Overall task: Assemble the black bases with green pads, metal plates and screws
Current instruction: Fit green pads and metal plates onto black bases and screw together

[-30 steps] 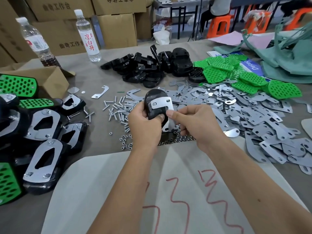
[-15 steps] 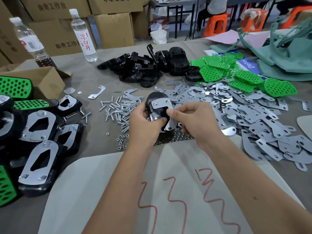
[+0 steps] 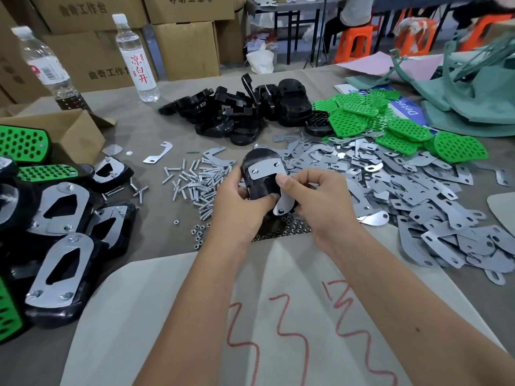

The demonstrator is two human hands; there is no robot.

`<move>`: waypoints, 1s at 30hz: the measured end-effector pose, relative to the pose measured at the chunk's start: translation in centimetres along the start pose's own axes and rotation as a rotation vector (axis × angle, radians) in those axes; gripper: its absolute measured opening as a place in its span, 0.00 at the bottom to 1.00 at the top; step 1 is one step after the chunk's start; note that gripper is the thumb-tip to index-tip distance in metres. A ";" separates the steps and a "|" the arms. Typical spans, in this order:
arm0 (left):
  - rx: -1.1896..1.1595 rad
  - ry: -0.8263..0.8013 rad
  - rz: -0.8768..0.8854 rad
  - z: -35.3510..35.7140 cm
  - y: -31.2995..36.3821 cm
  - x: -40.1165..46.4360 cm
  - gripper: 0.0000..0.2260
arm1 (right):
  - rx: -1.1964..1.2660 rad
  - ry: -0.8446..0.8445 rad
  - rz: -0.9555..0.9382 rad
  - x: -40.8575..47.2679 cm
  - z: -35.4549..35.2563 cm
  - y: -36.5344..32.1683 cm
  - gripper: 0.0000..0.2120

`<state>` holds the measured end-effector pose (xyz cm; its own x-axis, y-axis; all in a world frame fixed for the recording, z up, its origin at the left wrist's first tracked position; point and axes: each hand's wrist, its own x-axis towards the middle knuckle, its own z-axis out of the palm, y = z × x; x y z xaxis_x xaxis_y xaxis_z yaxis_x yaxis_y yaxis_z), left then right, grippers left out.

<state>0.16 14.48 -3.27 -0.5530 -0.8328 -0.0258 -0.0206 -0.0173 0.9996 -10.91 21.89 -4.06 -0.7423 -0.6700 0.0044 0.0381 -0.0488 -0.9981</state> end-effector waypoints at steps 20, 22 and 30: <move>0.047 -0.124 0.048 -0.6 -0.8 0.4 0.20 | 0.044 0.067 -0.021 0.0 0.2 0.2 0.16; 0.032 -0.149 0.035 -0.7 -0.8 0.4 0.20 | 0.060 0.061 -0.015 0.0 0.2 0.2 0.16; 0.018 -0.150 0.105 -0.2 -1.2 0.1 0.22 | 0.077 0.077 -0.022 -0.2 0.4 0.1 0.21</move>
<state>0.28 14.37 -4.44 -0.6712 -0.7374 0.0762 0.0298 0.0760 0.9967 -10.45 21.70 -4.17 -0.7925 -0.6096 0.0186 0.0705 -0.1218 -0.9900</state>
